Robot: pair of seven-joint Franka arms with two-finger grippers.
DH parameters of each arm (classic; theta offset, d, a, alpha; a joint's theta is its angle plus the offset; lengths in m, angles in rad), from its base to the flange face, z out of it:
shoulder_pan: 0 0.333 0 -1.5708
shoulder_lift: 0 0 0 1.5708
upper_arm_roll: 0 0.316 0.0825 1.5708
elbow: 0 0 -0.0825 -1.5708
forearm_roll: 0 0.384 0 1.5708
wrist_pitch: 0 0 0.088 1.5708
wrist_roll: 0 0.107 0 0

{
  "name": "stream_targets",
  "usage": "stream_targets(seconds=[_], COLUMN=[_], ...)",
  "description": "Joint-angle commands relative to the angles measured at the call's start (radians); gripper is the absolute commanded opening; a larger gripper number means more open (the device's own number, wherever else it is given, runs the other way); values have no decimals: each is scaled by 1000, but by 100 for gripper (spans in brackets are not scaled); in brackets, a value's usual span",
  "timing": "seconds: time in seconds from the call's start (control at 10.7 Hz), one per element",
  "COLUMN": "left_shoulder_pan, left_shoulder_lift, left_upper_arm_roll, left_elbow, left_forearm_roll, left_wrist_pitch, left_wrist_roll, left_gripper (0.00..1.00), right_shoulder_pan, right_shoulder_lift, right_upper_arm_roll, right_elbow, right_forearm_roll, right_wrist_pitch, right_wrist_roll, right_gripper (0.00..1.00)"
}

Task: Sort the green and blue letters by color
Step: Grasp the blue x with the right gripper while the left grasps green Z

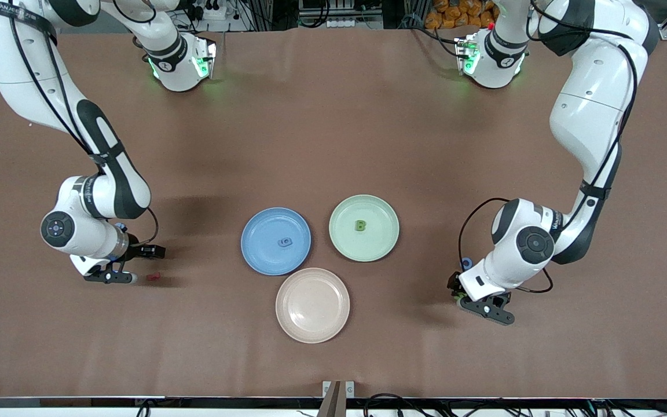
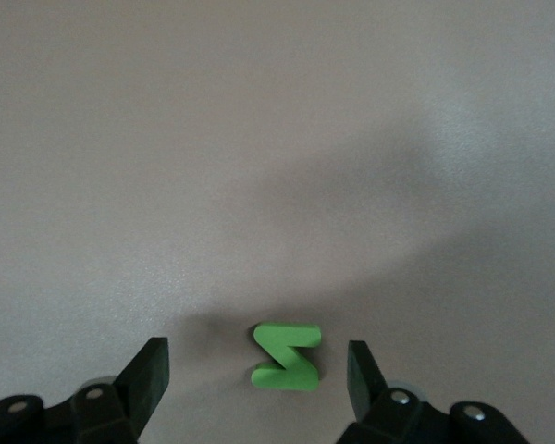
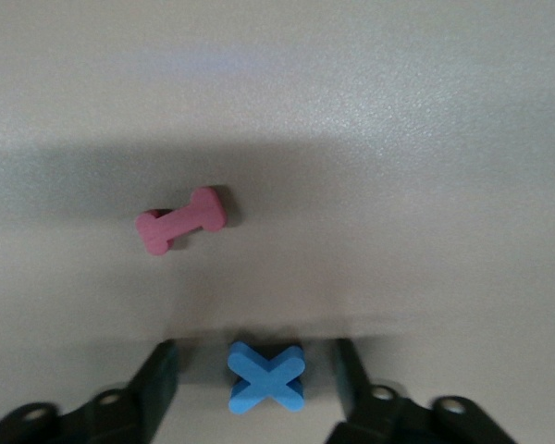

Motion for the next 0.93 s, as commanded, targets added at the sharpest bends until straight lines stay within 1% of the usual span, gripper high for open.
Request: stream_targets(seconds=[0.0, 0.19, 0.37, 0.47, 0.56, 0.74, 0.84], left_shoulder_pan=[-25, -39, -39, -39, -39, -40, -40], left_shoulder_lift=[32, 39, 37, 39, 37, 39, 39], left_upper_arm_roll=[10, 39, 46, 47, 47, 47, 47], left_elbow=[39, 39, 36, 36, 36, 36, 36], left_forearm_roll=[27, 27, 28, 31, 34, 36, 36], left_wrist_pitch=[-1, -1, -1, -1, -2, -2, -4], left_wrist_roll=[4, 7, 9, 9, 9, 7, 7], left_gripper=[81, 79, 79, 75, 67, 48, 41], right_shoulder_pan=[-12, -10, -4, -3, -3, -1, 8], right_shoulder_lift=[-25, -25, -28, -41, -51, -55, -50], right_upper_arm_roll=[7, 7, 13, 32, 61, 142, 173], right_elbow=[-26, -26, -23, -14, 15, 105, 124], right_forearm_roll=[-8, -8, -8, -6, -6, -6, -5], right_wrist_pitch=[-10, -10, -22, -48, -98, -235, -240], right_wrist_roll=[-30, -30, -21, -12, 12, 139, 205], right_gripper=[1, 0, 0, 0, 0, 0, 0])
